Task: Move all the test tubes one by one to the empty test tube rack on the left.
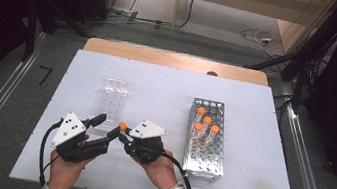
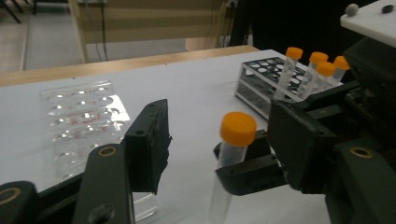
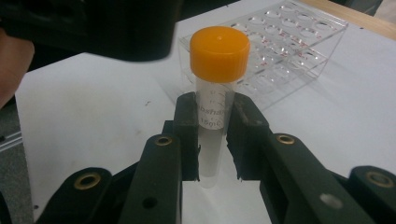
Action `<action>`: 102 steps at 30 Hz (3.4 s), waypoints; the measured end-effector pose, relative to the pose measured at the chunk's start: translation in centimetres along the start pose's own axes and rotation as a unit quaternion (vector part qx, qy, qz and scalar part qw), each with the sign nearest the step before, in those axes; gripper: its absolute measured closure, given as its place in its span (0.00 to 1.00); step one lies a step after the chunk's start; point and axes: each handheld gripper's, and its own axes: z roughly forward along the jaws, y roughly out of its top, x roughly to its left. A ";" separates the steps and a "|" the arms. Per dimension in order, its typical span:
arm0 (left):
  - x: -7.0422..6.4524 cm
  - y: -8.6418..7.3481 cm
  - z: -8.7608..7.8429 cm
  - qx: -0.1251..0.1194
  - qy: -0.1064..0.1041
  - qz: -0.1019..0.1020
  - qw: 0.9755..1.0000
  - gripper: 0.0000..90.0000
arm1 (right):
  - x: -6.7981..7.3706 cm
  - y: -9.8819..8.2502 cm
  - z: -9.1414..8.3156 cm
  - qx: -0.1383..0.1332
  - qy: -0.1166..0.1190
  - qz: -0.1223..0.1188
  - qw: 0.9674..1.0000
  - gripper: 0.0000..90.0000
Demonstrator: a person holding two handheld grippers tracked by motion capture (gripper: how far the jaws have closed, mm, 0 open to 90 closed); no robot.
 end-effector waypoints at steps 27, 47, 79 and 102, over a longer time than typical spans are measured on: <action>0.0 -0.1 1.5 0.031 -0.009 0.024 0.999 0.78 | 0.2 0.2 0.4 0.005 0.019 0.010 1.000 0.56; 2.2 4.1 2.3 -0.001 0.022 0.013 1.000 0.78 | -1.1 -1.0 -1.4 0.014 -0.004 0.048 0.999 0.21; 5.7 5.6 3.0 -0.019 0.070 -0.005 0.997 0.78 | -1.1 -1.3 -1.7 0.006 0.002 0.059 0.998 0.20; 5.0 2.1 5.5 0.028 0.086 0.027 0.996 0.78 | -1.1 -1.4 -1.8 0.005 0.004 0.057 0.998 0.20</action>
